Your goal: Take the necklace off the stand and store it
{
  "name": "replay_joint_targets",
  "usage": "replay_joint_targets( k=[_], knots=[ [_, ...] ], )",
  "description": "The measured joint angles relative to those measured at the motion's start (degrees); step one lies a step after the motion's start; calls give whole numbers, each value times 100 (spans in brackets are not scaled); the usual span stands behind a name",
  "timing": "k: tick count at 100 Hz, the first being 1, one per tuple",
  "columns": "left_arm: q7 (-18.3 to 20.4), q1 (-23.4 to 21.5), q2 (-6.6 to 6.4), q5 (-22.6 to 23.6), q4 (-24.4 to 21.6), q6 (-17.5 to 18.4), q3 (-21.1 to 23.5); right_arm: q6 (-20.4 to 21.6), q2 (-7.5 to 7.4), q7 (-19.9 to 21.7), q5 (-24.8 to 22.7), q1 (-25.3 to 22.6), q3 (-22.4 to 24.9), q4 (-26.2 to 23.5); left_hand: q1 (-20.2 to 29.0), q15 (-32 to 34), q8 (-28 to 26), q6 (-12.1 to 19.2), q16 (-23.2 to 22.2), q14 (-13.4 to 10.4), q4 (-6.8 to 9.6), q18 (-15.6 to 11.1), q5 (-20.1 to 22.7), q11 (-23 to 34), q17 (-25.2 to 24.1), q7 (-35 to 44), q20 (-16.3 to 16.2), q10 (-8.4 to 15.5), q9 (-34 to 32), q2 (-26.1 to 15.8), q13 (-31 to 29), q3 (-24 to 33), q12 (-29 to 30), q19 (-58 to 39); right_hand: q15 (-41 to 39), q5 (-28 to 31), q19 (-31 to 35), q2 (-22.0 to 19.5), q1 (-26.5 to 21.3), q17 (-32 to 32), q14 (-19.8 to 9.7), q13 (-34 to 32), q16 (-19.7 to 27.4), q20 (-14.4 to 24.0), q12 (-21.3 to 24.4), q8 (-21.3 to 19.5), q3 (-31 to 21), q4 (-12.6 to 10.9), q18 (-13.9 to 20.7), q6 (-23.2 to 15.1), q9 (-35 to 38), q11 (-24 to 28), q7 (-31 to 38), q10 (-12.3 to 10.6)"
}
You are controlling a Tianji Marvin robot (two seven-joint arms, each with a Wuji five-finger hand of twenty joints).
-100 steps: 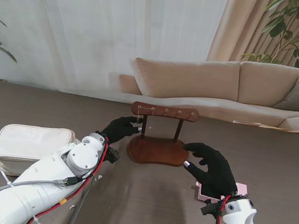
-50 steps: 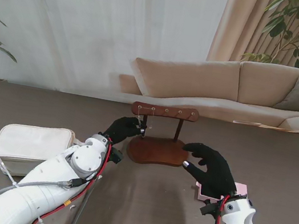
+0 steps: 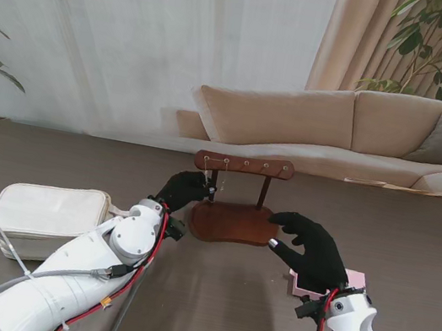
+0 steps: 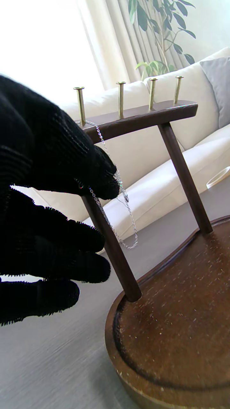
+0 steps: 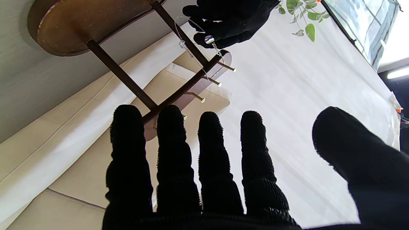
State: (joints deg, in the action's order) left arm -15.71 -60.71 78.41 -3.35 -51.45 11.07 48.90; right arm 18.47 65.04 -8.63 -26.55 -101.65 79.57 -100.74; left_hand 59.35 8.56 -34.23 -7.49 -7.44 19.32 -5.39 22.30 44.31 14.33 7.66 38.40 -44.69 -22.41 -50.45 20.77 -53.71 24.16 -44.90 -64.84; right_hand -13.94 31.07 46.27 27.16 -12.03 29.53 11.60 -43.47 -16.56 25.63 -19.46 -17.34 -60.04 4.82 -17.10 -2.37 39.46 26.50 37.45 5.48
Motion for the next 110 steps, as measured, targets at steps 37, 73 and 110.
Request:
replay_joint_targets(
  k=[37, 73, 110],
  knots=[
    [-317, -162, 47, -123, -229, 122, 155, -10, -6, 49, 19, 2, -18, 0, 287, 424, -132, -843, -77, 51, -1, 159, 111, 1156, 544, 852, -71, -16, -239, 4, -871, -58, -987, -650, 1, 0, -4, -6, 0, 0, 1, 0, 0, 0, 0, 0, 0, 0, -1, 9, 0, 0, 0, 2],
    [-465, -345, 3, -83, -689, 86, 338, -14, -10, 66, 29, 3, -33, 0, 348, 733, -158, -1166, -144, 54, -52, 376, 63, 1494, 1113, 963, -230, -11, -573, 9, -1430, 173, -1557, -914, 1, 0, -5, -7, 0, 0, 1, 0, 0, 0, 0, 0, 0, 0, -1, 17, 0, 0, -1, 3],
    [-522, -494, -83, -40, -1108, -43, 479, -15, -18, 120, 46, 4, -46, -1, 479, 910, -287, -1451, -144, 54, -74, 431, 18, 1598, 1377, 1069, -243, -10, -613, 10, -1593, 238, -1689, -1003, 1, 0, -6, -8, 5, 0, 1, 0, 0, 0, 0, 0, 0, 0, 0, 20, 0, 0, -1, 4]
  ],
)
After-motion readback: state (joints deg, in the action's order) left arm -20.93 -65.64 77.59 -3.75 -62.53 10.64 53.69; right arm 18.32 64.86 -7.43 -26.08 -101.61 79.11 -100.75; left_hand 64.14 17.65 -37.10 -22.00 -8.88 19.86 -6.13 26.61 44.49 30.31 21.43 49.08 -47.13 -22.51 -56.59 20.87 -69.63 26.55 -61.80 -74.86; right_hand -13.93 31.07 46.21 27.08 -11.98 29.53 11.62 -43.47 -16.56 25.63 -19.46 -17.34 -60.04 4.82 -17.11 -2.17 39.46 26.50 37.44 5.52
